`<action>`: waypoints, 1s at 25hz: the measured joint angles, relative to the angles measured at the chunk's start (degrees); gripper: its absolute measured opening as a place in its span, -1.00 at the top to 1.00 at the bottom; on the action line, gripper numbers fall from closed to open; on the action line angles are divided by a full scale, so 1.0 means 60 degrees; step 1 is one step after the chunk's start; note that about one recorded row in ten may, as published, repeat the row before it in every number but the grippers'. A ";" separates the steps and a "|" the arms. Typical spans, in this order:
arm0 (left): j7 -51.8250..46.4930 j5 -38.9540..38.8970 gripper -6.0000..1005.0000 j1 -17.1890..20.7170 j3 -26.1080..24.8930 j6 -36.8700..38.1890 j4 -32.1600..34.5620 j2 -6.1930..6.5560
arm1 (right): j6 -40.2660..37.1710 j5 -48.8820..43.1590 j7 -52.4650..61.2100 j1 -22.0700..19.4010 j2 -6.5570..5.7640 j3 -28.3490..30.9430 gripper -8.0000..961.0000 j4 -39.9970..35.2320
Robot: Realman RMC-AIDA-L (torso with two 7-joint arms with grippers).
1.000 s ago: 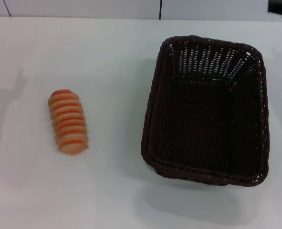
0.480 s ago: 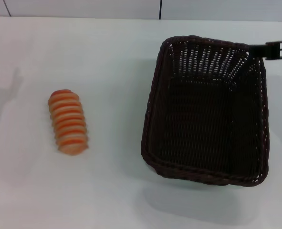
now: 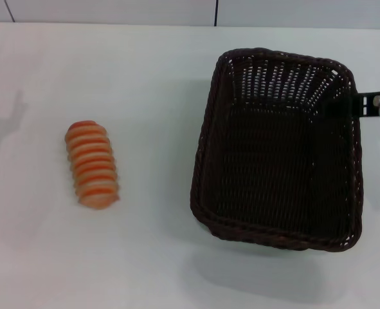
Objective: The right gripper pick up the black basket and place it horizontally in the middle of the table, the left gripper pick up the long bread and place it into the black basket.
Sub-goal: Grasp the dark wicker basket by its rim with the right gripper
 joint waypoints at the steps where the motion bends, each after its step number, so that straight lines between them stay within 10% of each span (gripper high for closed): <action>1: 0.0000 0.0000 -0.71 0.0000 0.0000 0.0000 0.0000 0.0000 | 0.0000 0.0000 0.0000 0.0000 0.0000 0.0000 -0.67 0.0000; 25: 0.0009 -0.0029 -0.71 -0.0040 -0.0036 0.0030 0.0047 0.0040 | 0.0544 -0.0024 0.0800 0.0202 -0.0007 0.0238 -0.67 0.1008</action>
